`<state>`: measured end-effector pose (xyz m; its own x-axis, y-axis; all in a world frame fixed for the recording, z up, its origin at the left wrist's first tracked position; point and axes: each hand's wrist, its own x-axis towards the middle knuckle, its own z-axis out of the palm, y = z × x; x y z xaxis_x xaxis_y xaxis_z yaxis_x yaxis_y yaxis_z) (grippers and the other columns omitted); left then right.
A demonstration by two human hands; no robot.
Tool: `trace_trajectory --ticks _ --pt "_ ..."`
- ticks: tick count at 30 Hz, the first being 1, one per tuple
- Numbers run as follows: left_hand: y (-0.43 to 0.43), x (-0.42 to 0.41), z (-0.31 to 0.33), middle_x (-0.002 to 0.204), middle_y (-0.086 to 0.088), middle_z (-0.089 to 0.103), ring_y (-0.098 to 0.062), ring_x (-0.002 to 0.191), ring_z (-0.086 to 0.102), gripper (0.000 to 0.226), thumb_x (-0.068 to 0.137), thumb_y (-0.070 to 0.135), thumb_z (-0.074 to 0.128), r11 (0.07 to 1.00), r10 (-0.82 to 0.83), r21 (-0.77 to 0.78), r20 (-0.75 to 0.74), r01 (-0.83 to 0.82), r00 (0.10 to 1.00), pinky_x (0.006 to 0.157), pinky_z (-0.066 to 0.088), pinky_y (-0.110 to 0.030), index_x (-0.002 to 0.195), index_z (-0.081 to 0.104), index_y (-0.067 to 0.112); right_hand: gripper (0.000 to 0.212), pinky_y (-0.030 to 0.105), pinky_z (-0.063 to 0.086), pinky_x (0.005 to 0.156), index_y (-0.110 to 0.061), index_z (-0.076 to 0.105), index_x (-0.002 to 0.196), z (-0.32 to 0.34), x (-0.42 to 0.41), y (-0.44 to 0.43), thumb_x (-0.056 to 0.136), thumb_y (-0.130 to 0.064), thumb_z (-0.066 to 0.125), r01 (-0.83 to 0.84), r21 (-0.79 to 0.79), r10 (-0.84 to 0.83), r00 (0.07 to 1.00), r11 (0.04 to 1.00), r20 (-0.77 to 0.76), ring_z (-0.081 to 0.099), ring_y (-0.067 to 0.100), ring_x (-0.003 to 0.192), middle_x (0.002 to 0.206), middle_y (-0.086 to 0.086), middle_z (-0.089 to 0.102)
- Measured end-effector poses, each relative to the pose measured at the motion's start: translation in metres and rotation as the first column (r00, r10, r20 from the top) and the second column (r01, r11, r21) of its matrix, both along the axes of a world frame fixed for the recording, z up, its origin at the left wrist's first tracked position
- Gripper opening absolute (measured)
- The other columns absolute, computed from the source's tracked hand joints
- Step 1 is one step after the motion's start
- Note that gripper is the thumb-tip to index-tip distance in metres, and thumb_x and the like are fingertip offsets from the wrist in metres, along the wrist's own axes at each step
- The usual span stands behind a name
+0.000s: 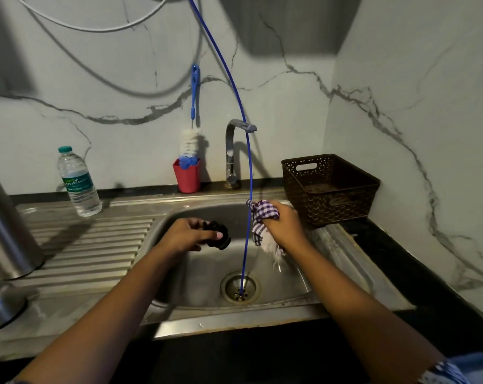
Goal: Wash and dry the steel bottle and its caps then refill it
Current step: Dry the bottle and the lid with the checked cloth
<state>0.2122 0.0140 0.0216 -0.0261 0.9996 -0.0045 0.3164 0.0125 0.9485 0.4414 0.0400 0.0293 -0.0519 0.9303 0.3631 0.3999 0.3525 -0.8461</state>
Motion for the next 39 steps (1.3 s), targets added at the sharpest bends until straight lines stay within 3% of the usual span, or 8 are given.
trace_trajectory --ticks 6,13,18,21,26,32,35,39 --pt "-0.014 0.018 -0.005 0.097 -0.006 0.069 -0.014 0.081 0.068 0.039 0.077 -0.011 0.065 0.998 0.009 0.046 0.451 -0.034 0.892 0.064 0.056 -0.022 0.111 0.062 0.008 0.023 0.04 0.056 0.078 -0.003 0.061 0.108 0.005 -0.03 -0.006 0.085 -0.007 0.062 -0.308 -0.424 -0.049 0.758 0.852 -0.651 0.068 0.028 0.078 0.089 0.016 0.07" --pt "-0.028 0.009 -0.016 0.106 -0.005 0.072 -0.018 0.102 0.067 0.053 0.064 -0.001 0.083 0.947 0.062 0.296 0.216 -0.126 0.974 0.086 0.055 -0.035 0.11 0.065 0.018 0.033 0.049 0.05 0.093 -0.004 0.061 0.114 0.0 -0.058 -0.016 0.085 -0.018 0.068 -0.391 -0.387 0.099 0.799 0.835 -0.593 0.064 0.034 0.101 0.108 0.02 0.067" --pt "-0.035 0.006 -0.016 0.1 0.0 0.073 -0.012 0.098 0.068 0.058 0.057 0.021 0.09 0.929 0.12 0.338 0.11 -0.151 0.987 0.088 0.055 -0.035 0.11 0.067 0.018 0.032 0.02 0.051 0.082 -0.006 0.061 0.114 -0.002 -0.068 -0.026 0.083 -0.012 0.069 -0.238 -0.113 0.186 0.919 0.965 -0.347 0.063 0.016 0.096 0.103 0.005 0.067" --pt "-0.036 0.009 -0.017 0.1 0.003 0.072 -0.009 0.096 0.068 0.055 0.061 0.015 0.089 0.921 0.172 0.339 0.091 -0.193 0.981 0.087 0.054 -0.028 0.11 0.066 0.017 0.037 0.02 0.05 0.084 -0.008 0.062 0.117 -0.005 -0.063 -0.03 0.082 -0.015 0.071 -0.232 -0.035 0.214 0.938 0.972 -0.274 0.063 0.011 0.095 0.104 0.003 0.068" --pt "-0.031 0.008 -0.018 0.097 -0.003 0.069 -0.014 0.09 0.065 0.047 0.061 0.015 0.089 0.905 0.281 0.292 0.138 -0.31 0.95 0.08 0.053 -0.03 0.094 0.056 0.023 0.015 0.032 0.055 0.08 -0.016 0.065 0.097 -0.002 -0.051 -0.028 0.083 -0.015 0.069 -0.255 -0.13 0.147 0.829 0.958 -0.54 0.067 0.017 0.085 0.092 0.005 0.07" --pt "-0.047 -0.007 -0.005 0.096 -0.006 0.064 -0.019 0.089 0.06 0.041 0.072 -0.007 0.075 0.918 0.249 0.205 0.368 -0.339 0.896 0.062 0.052 -0.022 0.091 0.05 0.02 0.024 0.034 0.058 0.069 -0.01 0.062 0.104 0.013 -0.058 -0.026 0.082 -0.019 0.069 -0.295 -0.183 0.074 0.686 0.938 -0.724 0.071 0.022 0.077 0.085 0.008 0.073" --pt "-0.073 -0.029 0.014 0.099 -0.001 0.063 -0.017 0.091 0.061 0.044 0.07 -0.007 0.076 0.918 0.206 0.272 0.3 -0.29 0.932 0.082 0.052 -0.032 0.095 0.054 0.022 0.035 0.043 0.057 0.078 -0.005 0.06 0.112 0.014 -0.079 -0.028 0.082 -0.019 0.07 -0.318 -0.228 0.04 0.655 0.92 -0.754 0.069 0.03 0.087 0.099 0.017 0.069" --pt "-0.111 -0.079 0.044 0.101 -0.005 0.066 -0.016 0.09 0.065 0.044 0.069 -0.006 0.078 0.916 0.209 0.333 0.081 -0.224 0.975 0.082 0.054 -0.028 0.098 0.061 0.023 0.026 0.048 0.055 0.08 -0.004 0.062 0.105 0.009 -0.118 -0.033 0.083 -0.016 0.069 -0.357 -0.286 -0.001 0.624 0.889 -0.781 0.068 0.029 0.08 0.093 0.017 0.069"
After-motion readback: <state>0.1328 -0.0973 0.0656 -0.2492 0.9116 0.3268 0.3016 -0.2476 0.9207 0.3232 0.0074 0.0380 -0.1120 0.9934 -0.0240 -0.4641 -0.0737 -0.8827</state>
